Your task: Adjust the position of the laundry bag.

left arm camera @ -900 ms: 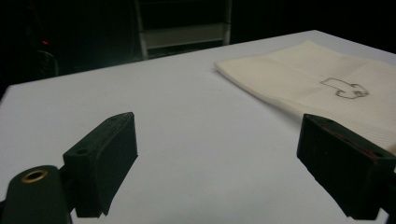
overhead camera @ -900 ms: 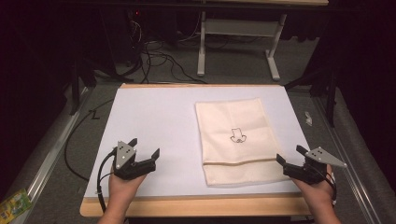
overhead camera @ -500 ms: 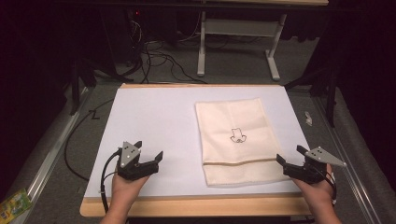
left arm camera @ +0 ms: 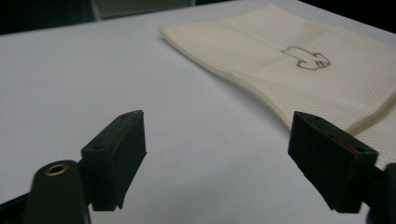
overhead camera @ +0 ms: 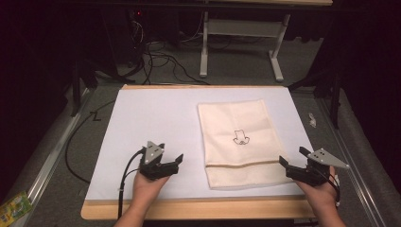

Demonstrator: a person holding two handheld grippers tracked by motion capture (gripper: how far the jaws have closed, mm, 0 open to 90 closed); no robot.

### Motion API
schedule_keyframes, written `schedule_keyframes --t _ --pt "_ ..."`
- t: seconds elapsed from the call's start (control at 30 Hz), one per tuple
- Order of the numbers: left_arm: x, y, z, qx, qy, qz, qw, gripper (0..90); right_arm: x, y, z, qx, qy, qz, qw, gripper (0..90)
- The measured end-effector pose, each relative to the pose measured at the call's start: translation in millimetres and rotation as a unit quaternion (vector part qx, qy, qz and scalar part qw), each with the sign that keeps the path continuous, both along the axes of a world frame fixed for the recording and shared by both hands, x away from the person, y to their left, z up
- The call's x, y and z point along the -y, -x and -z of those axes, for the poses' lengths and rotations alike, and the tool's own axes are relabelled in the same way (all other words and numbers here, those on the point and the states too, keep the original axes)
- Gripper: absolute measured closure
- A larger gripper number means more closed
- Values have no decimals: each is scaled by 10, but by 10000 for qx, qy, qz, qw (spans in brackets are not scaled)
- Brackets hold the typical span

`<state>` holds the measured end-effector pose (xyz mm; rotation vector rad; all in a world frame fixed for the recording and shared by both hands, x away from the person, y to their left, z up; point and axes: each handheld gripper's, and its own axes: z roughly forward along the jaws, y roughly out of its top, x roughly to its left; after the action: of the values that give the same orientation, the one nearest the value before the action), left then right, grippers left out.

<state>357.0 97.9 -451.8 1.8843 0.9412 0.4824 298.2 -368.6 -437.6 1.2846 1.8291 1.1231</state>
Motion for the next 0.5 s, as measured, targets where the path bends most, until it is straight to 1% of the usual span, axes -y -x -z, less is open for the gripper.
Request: schedule_keyframes --t 0.07,0.1,0.13,0.17,0.2,0.27,0.3,0.33,0.37,0.4,0.43,0.47,0.5 --pt "198 -22 55 -88 -244 222 9994 248 -6 0 6 -45 -14 16 10000 134" --pt "373 -37 89 -179 -374 397 9983 266 -1 -7 13 -48 -7 18 10000 134" --pt "373 -37 89 -179 -374 397 9983 286 -3 -5 15 -75 -39 28 10000 134" --pt "444 -45 104 -195 -400 471 9979 286 -3 -5 15 -75 -39 28 10000 134" --pt "567 -71 131 -315 -305 568 9974 335 -1 -4 20 -75 -20 6 10000 135" --pt "664 -117 161 -455 -157 619 9969 377 0 -7 26 -86 -6 -1 10000 135" --pt "664 -117 161 -455 -157 619 9969 392 -1 -11 29 -90 -11 -12 10000 135" --pt "709 -144 173 -496 -104 611 9968 407 -6 -13 30 -104 -29 -9 9999 135" --pt "796 -201 196 -576 -183 610 9963 414 -9 -18 31 -97 -23 -21 9999 136" --pt "796 -201 196 -576 -183 610 9963 418 -9 -18 31 -97 -23 -21 9999 136" --pt "862 -271 235 -766 -178 598 9951 420 -18 -22 31 -108 -9 -57 9999 142" --pt "862 -271 235 -766 -178 598 9951 435 -18 -22 31 -108 -9 -57 9999 142" --pt "912 -327 289 -1020 -184 562 9930 455 -29 -21 34 -114 7 -75 9999 144"
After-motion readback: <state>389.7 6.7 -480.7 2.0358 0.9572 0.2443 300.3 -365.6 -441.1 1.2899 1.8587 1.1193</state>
